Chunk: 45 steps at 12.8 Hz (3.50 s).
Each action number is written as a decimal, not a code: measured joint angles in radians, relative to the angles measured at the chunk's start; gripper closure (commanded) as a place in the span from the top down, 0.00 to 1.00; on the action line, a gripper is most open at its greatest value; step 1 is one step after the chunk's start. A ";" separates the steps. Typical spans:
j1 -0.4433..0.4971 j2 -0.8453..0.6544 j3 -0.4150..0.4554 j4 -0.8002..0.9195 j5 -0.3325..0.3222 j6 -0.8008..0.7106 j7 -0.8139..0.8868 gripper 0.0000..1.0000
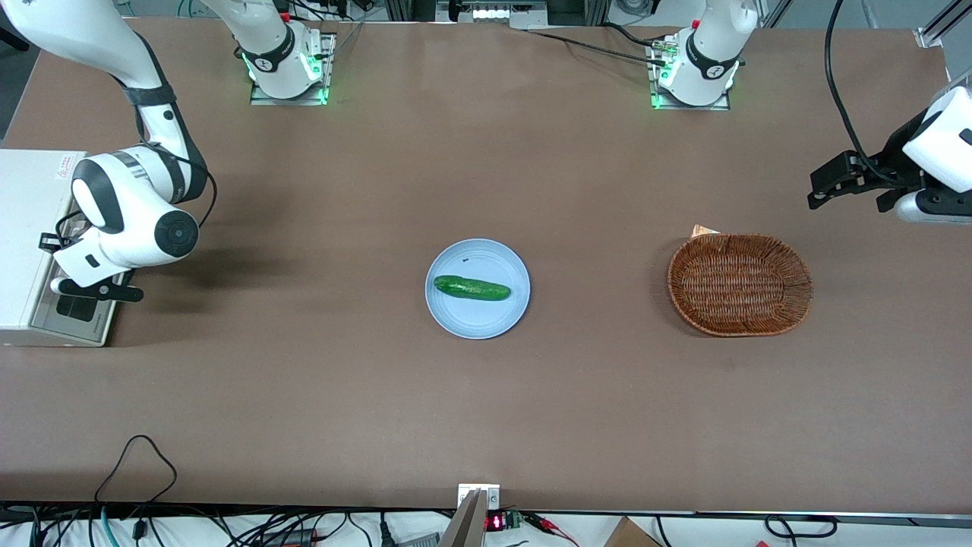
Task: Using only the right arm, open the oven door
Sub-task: 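Hook the closed right gripper on the handle and pull the door down, then push the oven door further down with the right gripper until flat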
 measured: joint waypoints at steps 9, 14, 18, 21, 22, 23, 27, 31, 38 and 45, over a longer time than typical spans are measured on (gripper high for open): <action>0.011 -0.005 0.017 -0.010 0.020 0.015 0.002 0.00; 0.033 0.001 0.055 -0.019 0.080 0.038 0.002 0.00; 0.037 0.026 0.083 -0.022 0.088 0.053 0.004 0.00; 0.039 0.042 0.093 -0.023 0.093 0.067 0.005 0.00; 0.041 0.048 0.096 -0.023 0.094 0.072 0.007 0.00; 0.042 0.055 0.098 -0.023 0.095 0.079 0.008 0.00; 0.050 0.099 0.105 -0.022 0.100 0.127 0.018 0.00; 0.050 0.147 0.106 -0.012 0.102 0.174 0.028 0.00; 0.040 0.201 0.098 0.005 0.105 0.186 0.032 0.00; 0.032 0.223 0.092 0.007 0.107 0.187 0.032 0.00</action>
